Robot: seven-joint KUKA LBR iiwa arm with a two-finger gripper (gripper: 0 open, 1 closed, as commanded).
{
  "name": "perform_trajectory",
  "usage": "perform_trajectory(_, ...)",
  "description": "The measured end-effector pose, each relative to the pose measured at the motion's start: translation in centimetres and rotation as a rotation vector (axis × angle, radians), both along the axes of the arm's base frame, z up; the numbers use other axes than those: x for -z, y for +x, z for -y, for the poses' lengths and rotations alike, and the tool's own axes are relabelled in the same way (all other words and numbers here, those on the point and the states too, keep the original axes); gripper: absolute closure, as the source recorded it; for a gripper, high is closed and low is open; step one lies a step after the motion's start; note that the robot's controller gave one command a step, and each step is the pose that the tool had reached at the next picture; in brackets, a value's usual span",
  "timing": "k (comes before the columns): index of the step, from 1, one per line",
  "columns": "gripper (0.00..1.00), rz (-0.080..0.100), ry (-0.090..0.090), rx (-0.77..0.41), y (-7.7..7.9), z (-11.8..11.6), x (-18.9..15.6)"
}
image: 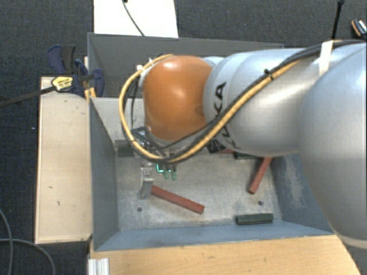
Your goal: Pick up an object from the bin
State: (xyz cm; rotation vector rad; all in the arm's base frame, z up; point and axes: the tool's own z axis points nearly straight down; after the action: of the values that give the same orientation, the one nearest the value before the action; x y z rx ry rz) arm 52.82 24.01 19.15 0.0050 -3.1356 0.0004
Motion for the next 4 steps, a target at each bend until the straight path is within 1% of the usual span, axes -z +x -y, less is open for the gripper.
perform_trajectory(1, 0.0, -0.001, -0.003, 0.054, -3.2, 5.3, 12.5)
perform_trajectory(2, 1.0, 0.008, 0.002, 0.057, -3.0, 5.0, 12.1)
perform_trajectory(3, 1.0, 0.014, 0.003, 0.01, -4.1, 7.6, 1.6)
perform_trajectory(4, 0.0, 0.007, 0.001, 0.015, -4.3, 7.6, 2.1)
